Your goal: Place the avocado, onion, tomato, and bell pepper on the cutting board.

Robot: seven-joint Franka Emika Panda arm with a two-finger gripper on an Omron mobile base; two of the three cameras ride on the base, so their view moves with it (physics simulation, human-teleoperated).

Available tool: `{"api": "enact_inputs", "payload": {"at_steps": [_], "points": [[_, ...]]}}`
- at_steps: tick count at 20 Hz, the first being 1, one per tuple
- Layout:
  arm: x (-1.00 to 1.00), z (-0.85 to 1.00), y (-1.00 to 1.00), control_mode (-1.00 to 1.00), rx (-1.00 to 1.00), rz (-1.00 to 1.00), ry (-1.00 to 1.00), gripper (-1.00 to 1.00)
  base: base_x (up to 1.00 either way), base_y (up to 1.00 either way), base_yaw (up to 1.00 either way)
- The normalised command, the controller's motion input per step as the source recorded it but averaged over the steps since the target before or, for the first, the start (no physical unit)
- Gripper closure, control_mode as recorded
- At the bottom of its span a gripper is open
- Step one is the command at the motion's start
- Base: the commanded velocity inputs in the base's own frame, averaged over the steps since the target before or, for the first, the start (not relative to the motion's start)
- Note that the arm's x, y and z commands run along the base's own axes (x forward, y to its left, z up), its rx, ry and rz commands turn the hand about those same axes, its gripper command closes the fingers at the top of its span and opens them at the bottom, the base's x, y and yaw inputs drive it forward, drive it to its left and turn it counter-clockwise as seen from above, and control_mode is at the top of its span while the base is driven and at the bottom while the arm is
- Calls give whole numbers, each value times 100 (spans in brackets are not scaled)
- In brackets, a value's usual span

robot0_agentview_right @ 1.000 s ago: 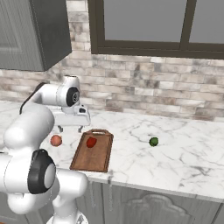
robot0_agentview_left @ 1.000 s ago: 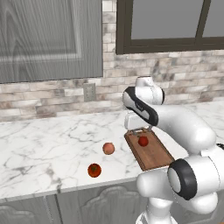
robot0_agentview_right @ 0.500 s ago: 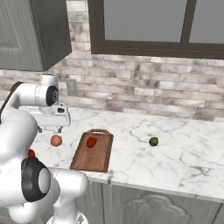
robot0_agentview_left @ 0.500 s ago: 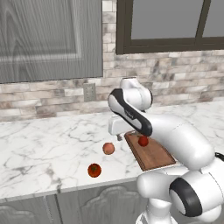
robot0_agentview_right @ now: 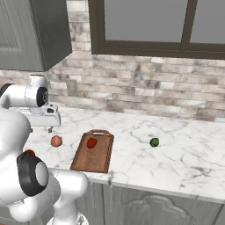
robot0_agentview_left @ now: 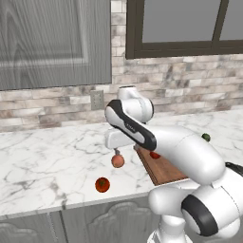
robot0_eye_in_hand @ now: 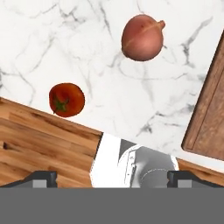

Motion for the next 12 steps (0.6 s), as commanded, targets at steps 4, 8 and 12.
{"api": "enact_inputs", "payload": {"at_steps": [4,8,12], "points": [[22,-3,15,-100,0,2,0,-100,0,0,0],[20,-9,3,-100,-1,0,-1,-100,0,0,0],[24,-24,0,-100,-6,0,-5,-100,0,0,0]]}}
